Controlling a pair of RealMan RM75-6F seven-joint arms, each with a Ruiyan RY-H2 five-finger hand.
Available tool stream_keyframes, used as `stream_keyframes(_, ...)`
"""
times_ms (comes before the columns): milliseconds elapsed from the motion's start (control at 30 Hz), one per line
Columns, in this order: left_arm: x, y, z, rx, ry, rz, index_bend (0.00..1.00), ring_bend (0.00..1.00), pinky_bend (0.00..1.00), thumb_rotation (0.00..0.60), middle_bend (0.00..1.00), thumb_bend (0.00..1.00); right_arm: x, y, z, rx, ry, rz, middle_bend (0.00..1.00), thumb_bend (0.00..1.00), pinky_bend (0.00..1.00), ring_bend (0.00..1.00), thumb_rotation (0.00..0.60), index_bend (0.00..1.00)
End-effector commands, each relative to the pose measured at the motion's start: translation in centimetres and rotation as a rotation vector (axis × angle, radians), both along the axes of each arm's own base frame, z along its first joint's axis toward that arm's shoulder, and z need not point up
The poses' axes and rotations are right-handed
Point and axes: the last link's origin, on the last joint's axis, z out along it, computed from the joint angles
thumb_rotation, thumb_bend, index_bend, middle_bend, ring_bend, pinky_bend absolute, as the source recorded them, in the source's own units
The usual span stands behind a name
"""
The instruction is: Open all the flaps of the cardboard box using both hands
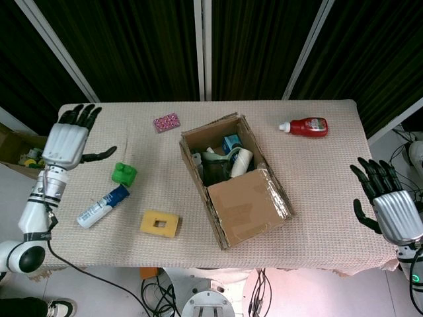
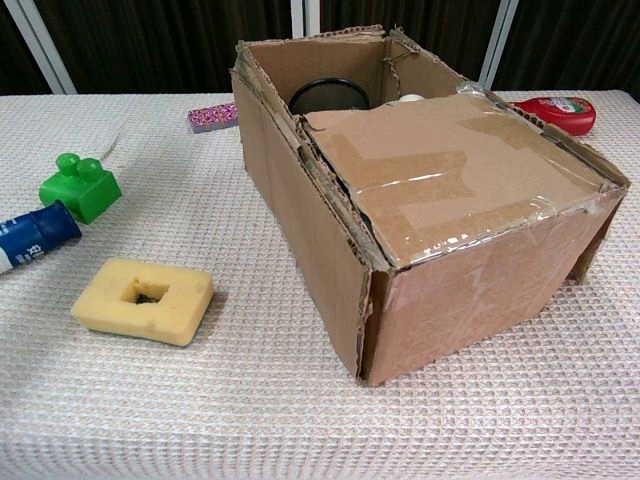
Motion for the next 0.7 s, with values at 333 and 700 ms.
stream_keyframes(333,-11.0,-10.3,1.2,0.073,-0.068,0.080,0.01,0.04,0.16,0.039,0.07,0.13,11.1,-8.5,-3.4,0.372,0.171,0.021,0.16,0.83,0.00,0.00,0.600,0.15)
stream_keyframes(700,-12.4,-11.6,1.7,0.080,-0.091,0.093,0.01,0.04,0.16,0.034,0.07,0.13,15.0,-11.7,-7.1,0.566,0.204,-0.057,0.16,0.83,0.00,0.00,0.600,0.13)
